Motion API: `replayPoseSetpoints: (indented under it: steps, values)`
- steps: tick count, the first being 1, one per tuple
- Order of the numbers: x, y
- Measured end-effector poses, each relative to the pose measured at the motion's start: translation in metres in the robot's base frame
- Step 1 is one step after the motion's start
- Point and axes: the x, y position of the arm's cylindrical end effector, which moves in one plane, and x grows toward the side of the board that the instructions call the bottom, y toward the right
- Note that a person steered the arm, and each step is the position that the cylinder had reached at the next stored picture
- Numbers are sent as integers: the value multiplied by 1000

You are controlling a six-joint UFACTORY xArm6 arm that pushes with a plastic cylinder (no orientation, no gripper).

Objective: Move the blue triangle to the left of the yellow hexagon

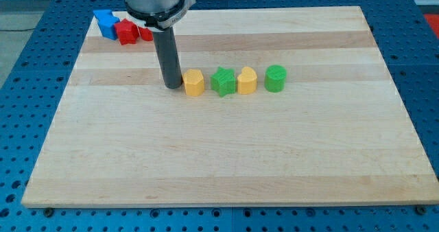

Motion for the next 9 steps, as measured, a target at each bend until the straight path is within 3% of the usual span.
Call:
replayPoseSetpoints:
  steps: [2, 3, 6, 9]
  values:
    - [-9, -7]
    - [-42, -8]
    - [-206, 8]
    - [-215, -16]
